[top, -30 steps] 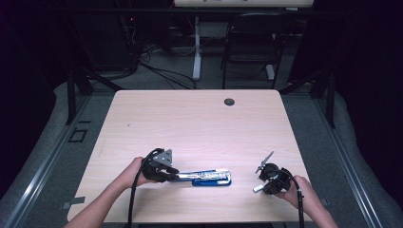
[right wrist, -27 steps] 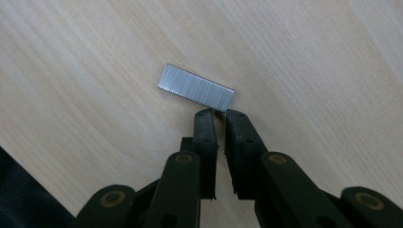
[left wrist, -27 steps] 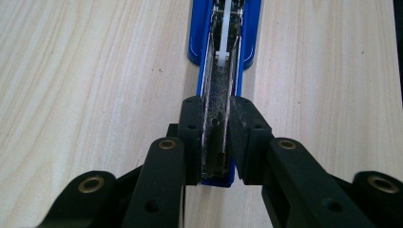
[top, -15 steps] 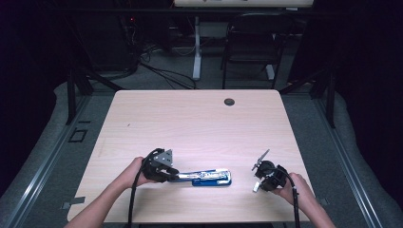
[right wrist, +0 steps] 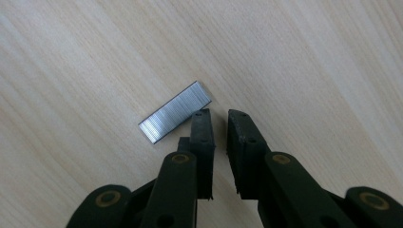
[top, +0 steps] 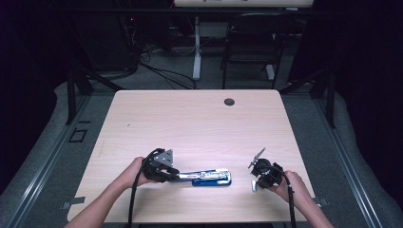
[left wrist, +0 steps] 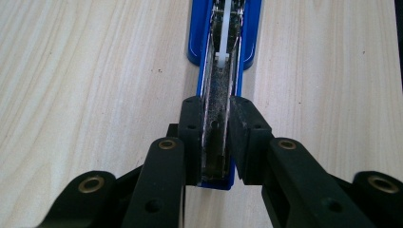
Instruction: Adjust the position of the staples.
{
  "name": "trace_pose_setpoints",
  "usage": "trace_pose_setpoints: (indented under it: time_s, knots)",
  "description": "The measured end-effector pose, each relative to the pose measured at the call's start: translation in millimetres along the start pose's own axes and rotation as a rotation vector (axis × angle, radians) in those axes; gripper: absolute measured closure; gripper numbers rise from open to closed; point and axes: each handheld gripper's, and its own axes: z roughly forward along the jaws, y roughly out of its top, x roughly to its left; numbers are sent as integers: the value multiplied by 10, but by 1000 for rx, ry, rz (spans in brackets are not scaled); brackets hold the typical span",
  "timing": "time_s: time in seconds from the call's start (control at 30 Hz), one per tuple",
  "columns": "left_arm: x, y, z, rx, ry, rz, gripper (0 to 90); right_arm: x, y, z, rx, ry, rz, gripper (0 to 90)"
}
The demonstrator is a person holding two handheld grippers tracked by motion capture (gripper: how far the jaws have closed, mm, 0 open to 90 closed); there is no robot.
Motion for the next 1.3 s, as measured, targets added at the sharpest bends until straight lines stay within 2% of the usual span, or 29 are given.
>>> trace_pose_setpoints:
  time_s: [0.03,0.07,0.1,0.13,0.17,0.2,0.23,0.33,0.4,0.43,0.47,0.5,0.53,0.57,0.6,0.67,0.73,0.87,1.0,1.07,1.1,1.23,1.3]
  knots:
    - [1,1,-3,2,-1,0,757,7,8,2,0,-14,0,812]
    - [1,2,-2,1,-1,0,757,16,13,4,-7,-9,8,811]
    - [0,1,-1,0,1,0,757,18,27,-9,15,-8,3,809]
    - [0,2,-1,0,1,0,757,25,36,8,-20,-16,6,806]
    - [0,2,-1,0,0,0,757,25,36,8,-20,-16,6,806]
    - [0,2,-1,0,1,0,757,17,47,-11,3,19,6,807]
    - [0,2,-1,0,1,0,757,35,56,-14,-20,7,0,809]
    - [1,7,-2,3,-3,2,757,63,65,-11,-46,49,12,808]
    - [-1,10,0,3,0,3,757,78,73,-24,-57,-19,11,803]
    - [1,12,-5,7,-7,4,758,67,75,-39,-54,-20,18,793]
    - [-2,9,0,0,1,3,758,52,74,-51,-60,-14,35,780]
    - [6,12,-8,9,-14,4,758,39,72,-62,-75,8,56,764]
    - [0,9,1,1,-1,2,758,36,78,-88,-70,-2,75,738]
    - [0,10,-1,5,0,3,758,33,83,-90,-86,14,97,718]
    - [2,10,1,5,-3,3,758,28,84,-75,-118,65,124,679]
    - [1,10,1,5,-2,3,758,41,111,-36,-111,93,159,583]
    - [-1,10,1,3,0,2,758,42,116,-23,-106,88,160,562]
    - [-1,12,-1,5,-2,3,758,39,113,10,-96,107,191,573]
    - [-2,14,-2,5,-1,4,758,17,92,19,-55,100,185,595]
    - [-2,14,-2,5,-1,4,758,10,83,21,-53,102,179,625]
    - [4,17,-10,12,-13,7,758,6,77,16,-43,107,179,644]
    - [-4,15,-4,7,7,7,758,-10,60,5,-38,117,188,668]
    - [-2,13,-2,1,2,6,758,-10,56,11,-61,124,215,666]
